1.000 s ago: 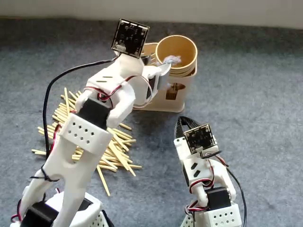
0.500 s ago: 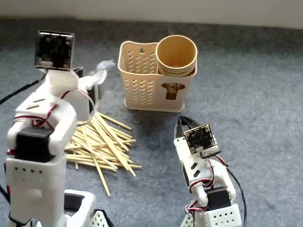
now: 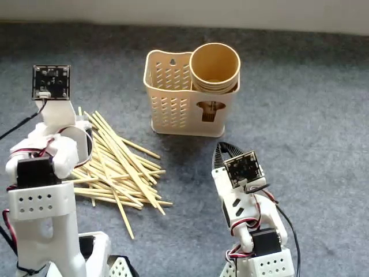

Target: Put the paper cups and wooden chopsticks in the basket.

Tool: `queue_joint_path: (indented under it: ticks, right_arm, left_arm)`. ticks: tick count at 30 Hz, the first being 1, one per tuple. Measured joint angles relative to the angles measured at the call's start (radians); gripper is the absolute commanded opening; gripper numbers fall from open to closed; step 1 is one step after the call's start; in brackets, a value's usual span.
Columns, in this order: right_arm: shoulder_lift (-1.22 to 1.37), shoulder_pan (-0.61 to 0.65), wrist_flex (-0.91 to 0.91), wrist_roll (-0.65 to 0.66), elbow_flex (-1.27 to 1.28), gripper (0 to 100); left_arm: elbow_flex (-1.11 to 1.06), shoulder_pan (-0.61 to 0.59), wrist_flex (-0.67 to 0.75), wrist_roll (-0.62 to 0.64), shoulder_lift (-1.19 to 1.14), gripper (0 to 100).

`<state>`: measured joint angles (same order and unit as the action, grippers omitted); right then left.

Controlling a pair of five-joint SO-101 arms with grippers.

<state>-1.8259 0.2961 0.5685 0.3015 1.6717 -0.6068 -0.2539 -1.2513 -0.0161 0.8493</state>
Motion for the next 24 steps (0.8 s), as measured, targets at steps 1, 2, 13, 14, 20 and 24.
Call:
queue_joint_path:
  ticks: [1, 2, 13, 14, 20, 24]
  right_arm:
    - [0.0, 0.0, 0.0, 0.0, 0.0, 0.7]
    - [0.0, 0.0, 0.0, 0.0, 0.0, 0.7]
    - [0.0, 0.0, 0.0, 0.0, 0.0, 0.7]
    - [0.0, 0.0, 0.0, 0.0, 0.0, 0.7]
    - [0.0, 0.0, 0.0, 0.0, 0.0, 0.7]
    - [0.0, 0.0, 0.0, 0.0, 0.0, 0.7]
  left_arm:
    - [-0.02, -0.011, 0.0, 0.0, 0.0, 12]
    - [-0.041, -0.02, 0.0, 0.0, 0.0, 12]
    - [-0.224, -0.146, 0.114, -0.157, 0.0, 13]
    - [-0.224, -0.16, 0.126, -0.161, 0.0, 13]
    - [-0.224, -0.175, 0.146, -0.176, 0.0, 13]
    - [-0.222, -0.175, 0.146, -0.176, -0.011, 13]
